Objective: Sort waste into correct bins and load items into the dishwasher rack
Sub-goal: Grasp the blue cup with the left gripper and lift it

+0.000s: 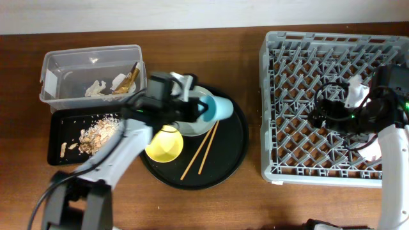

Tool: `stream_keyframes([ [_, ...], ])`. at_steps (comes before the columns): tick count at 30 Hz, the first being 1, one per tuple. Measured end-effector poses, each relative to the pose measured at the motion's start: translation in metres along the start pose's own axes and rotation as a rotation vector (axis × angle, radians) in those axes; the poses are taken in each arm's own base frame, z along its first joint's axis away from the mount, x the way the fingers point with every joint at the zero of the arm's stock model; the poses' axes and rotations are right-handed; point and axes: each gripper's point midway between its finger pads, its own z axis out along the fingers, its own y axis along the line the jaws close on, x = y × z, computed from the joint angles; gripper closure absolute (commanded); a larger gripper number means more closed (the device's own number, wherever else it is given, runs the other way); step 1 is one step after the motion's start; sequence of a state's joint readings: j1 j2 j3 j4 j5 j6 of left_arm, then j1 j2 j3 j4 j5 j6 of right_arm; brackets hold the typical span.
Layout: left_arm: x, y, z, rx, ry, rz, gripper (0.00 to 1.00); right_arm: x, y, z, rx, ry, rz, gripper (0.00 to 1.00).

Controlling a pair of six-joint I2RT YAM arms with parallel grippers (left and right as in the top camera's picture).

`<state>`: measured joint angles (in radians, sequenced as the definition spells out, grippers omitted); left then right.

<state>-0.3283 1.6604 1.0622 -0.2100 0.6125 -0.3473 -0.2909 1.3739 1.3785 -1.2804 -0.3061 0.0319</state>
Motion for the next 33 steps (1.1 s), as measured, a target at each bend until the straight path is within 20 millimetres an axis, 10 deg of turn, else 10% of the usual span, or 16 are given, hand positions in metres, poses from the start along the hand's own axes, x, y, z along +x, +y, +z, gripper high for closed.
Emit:
stream_keyframes([
  [11,0.001,-0.074,-0.062,0.621,0.12,-0.053,0.99,0.032,0.138,-0.002,-0.63,0.076,-0.473,0.02],
  [20,0.007,-0.088,-0.071,0.712,0.161,-0.041,1.0,0.061,0.221,-0.012,-0.897,0.053,-0.764,0.02],
  [33,0.012,-0.097,-0.08,0.783,0.199,-0.052,0.99,0.068,0.241,-0.014,-0.944,0.023,-0.855,0.06],
])
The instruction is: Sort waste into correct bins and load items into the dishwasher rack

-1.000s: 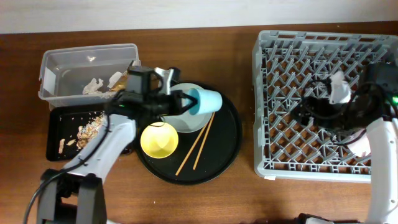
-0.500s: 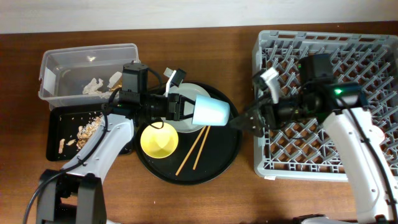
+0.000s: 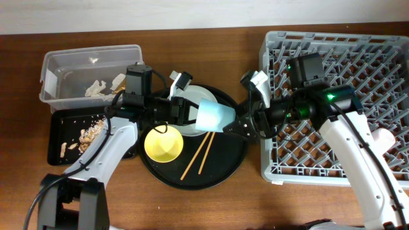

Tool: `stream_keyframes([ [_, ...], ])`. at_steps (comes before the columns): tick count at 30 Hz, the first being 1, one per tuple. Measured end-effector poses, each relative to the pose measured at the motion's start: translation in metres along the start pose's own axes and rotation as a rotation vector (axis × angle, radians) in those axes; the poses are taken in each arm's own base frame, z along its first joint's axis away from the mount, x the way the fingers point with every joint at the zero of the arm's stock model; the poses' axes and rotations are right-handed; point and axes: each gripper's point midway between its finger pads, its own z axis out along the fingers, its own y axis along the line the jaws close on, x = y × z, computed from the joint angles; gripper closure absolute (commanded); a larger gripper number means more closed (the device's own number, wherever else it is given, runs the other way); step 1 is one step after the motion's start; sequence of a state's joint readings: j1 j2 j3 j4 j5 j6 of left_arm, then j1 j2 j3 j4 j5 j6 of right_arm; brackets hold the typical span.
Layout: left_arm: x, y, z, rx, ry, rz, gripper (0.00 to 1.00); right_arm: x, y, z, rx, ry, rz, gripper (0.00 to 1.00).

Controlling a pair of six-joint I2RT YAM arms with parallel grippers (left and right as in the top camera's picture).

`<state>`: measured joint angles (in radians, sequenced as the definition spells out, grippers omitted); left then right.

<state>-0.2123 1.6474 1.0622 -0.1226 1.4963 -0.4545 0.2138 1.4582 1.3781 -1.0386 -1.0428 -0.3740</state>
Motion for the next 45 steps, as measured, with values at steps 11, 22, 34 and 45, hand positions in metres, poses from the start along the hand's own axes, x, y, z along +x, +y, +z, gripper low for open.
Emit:
stream_keyframes([
  [11,0.004,-0.004,0.009,0.017,0.026,-0.006,0.99,-0.002,0.005,0.006,-0.012,0.005,-0.031,0.27],
  [22,0.006,-0.008,0.008,0.04,0.037,-0.004,0.98,-0.002,0.007,0.006,-0.024,0.002,-0.034,0.36],
  [34,-0.004,0.011,0.008,-0.069,-0.018,-0.005,0.5,0.014,-0.006,0.006,0.06,0.07,0.017,0.43],
  [45,0.003,0.083,-0.028,-0.46,-0.127,-0.164,0.43,0.043,-0.083,-0.062,0.513,0.123,0.357,0.45],
])
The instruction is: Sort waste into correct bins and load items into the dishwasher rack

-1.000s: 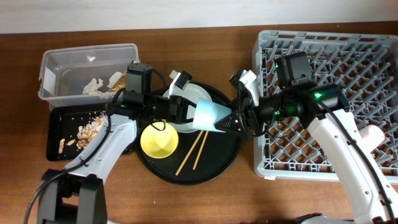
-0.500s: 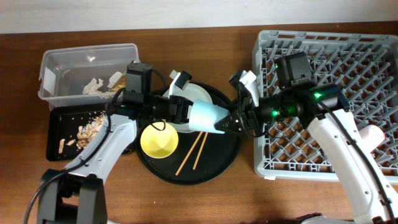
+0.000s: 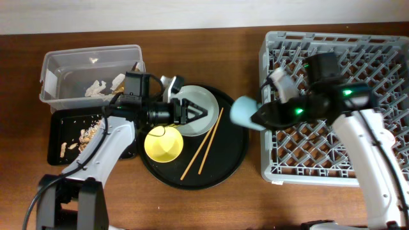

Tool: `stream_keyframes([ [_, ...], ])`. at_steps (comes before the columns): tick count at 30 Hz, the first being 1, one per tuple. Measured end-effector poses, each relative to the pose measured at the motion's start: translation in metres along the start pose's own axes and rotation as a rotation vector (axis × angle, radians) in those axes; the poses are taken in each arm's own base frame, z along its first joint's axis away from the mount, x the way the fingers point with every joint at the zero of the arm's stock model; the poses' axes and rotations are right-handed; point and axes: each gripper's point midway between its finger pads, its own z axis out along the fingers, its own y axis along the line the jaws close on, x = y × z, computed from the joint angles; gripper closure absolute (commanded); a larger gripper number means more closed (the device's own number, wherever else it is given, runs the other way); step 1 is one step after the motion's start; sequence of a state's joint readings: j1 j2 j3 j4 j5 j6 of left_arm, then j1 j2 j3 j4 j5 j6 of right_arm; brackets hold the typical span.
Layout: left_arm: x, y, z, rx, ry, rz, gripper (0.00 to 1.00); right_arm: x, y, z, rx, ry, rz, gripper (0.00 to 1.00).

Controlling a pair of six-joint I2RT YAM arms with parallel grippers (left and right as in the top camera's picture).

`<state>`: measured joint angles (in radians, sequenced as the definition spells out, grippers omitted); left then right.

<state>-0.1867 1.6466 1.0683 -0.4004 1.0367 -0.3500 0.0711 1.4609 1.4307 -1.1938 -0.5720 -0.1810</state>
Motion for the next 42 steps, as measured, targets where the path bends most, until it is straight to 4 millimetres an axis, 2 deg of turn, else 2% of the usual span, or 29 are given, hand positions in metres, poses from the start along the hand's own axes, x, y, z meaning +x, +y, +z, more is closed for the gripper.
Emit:
stream_keyframes([
  [3,0.012,0.045,-0.006,-0.241,0.008,-0.043,0.42,-0.007,-0.048,-0.043,0.199,-0.058,0.174,0.45],
  [5,0.018,0.066,-0.013,-0.366,0.015,-0.05,0.42,-0.006,-0.077,-0.072,0.32,-0.096,0.285,0.45],
  [8,0.02,0.086,-0.023,-0.497,0.011,-0.036,0.42,0.009,-0.12,-0.111,0.491,-0.137,0.449,0.45],
  [10,0.016,0.087,-0.029,-0.534,-0.007,-0.011,0.42,0.018,-0.136,-0.124,0.551,-0.15,0.524,0.45],
  [11,0.014,0.085,-0.032,-0.545,-0.016,0.002,0.42,0.03,-0.156,-0.137,0.612,-0.154,0.592,0.45],
  [14,0.007,0.077,-0.043,-0.579,-0.06,0.046,0.41,0.053,-0.189,-0.148,0.668,-0.129,0.733,0.45],
  [19,0.001,0.07,-0.054,-0.612,-0.102,0.078,0.41,0.082,-0.233,-0.132,0.666,-0.02,0.888,0.45],
  [20,0.001,0.07,-0.054,-0.616,-0.103,0.079,0.41,0.085,-0.239,-0.128,0.659,-0.001,0.905,0.41],
  [22,0.001,0.071,-0.055,-0.622,-0.105,0.079,0.4,0.092,-0.249,-0.118,0.647,0.039,0.932,0.22],
  [23,0.001,0.071,-0.055,-0.623,-0.105,0.079,0.37,0.093,-0.252,-0.115,0.644,0.051,0.94,0.12],
  [25,0.001,0.071,-0.055,-0.623,-0.105,0.08,0.36,0.095,-0.256,-0.111,0.642,0.065,0.939,0.0],
  [29,0.001,0.071,-0.055,-0.624,-0.104,0.082,0.36,0.091,-0.257,-0.11,0.629,0.05,0.941,0.01],
  [32,0.001,0.072,-0.056,-0.635,-0.103,0.079,0.36,0.085,-0.25,-0.103,0.563,0.031,0.943,0.05],
  [36,0.006,0.08,-0.062,-0.687,-0.092,0.061,0.36,0.069,-0.231,-0.098,0.47,-0.007,0.908,0.06],
  [38,0.009,0.085,-0.065,-0.717,-0.084,0.05,0.36,0.054,-0.21,-0.102,0.456,-0.041,0.834,0.12],
  [39,0.01,0.086,-0.066,-0.726,-0.081,0.048,0.36,0.045,-0.192,-0.104,0.448,-0.06,0.781,0.16],
  [42,0.014,0.089,-0.068,-0.744,-0.07,0.036,0.36,0.032,-0.158,-0.101,0.427,-0.064,0.688,0.17],
])
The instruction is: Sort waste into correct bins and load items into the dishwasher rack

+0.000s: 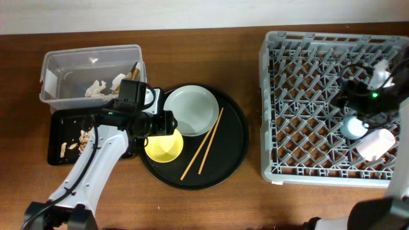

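Observation:
The grey dishwasher rack [300,96] fills the right side of the table. A light blue cup [351,128] is low in the rack's right part, next to a white cup [377,144]. My right gripper [350,115] is right above the blue cup and seems still shut on it. On the round black tray [233,150] lie a white bowl [190,110], a yellow bowl [163,148] and a pair of chopsticks [203,145]. My left gripper [165,124] hangs over the yellow bowl's far rim and looks open.
At the back left stands a clear plastic bin [89,67] holding paper scraps and other waste. In front of it lies a black rectangular tray [61,137] with food crumbs. My left arm crosses that tray's right end.
My right gripper went from the rack's left edge to its right part, and the blue cup is now down in the rack. My left gripper drew back from the white bowl to the yellow bowl.
First my left gripper held the blue cup over the white bowl while the right one was over the rack. Both then met at the cup above the tray. After that the right gripper held the cup at the rack's edge, and now the cup is inside the rack.

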Tool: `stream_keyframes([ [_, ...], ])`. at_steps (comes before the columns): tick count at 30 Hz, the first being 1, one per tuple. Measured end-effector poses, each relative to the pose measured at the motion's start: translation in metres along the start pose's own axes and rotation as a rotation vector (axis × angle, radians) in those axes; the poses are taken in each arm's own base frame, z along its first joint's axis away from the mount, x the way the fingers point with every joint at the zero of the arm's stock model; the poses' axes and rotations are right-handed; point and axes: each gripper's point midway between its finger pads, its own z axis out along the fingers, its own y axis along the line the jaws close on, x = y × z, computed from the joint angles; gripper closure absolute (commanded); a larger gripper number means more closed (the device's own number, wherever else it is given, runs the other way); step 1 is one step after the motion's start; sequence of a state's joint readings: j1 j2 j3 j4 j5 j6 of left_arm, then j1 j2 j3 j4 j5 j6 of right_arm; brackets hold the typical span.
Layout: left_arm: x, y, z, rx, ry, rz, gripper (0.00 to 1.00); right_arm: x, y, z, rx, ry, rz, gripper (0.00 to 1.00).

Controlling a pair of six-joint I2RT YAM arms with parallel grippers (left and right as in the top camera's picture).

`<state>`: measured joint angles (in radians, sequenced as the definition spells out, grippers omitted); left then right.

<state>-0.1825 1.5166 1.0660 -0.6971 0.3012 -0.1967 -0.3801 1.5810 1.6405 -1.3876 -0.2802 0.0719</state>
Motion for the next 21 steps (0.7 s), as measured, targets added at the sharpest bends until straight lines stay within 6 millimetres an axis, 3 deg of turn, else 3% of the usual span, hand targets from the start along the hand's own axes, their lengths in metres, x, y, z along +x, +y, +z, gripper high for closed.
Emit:
stream_keyframes([
  [4,0.009,0.015,-0.001,-0.086,0.032,-0.012,0.35,0.019,0.054,0.004,-0.046,0.037,-0.166,0.17],
  [7,0.019,0.027,-0.003,-0.151,0.065,-0.019,0.35,0.022,0.096,0.012,-0.08,0.009,-0.304,0.16],
  [13,0.017,0.031,-0.012,-0.189,0.043,-0.014,0.34,0.042,0.191,0.036,-0.189,-0.031,-0.559,0.17],
  [17,0.024,0.039,-0.014,-0.235,0.069,-0.024,0.29,0.073,0.224,0.075,-0.191,0.079,-0.624,0.16],
  [21,0.035,0.062,-0.022,-0.335,0.096,-0.126,0.27,0.113,0.251,0.11,-0.179,0.186,-0.671,0.16],
])
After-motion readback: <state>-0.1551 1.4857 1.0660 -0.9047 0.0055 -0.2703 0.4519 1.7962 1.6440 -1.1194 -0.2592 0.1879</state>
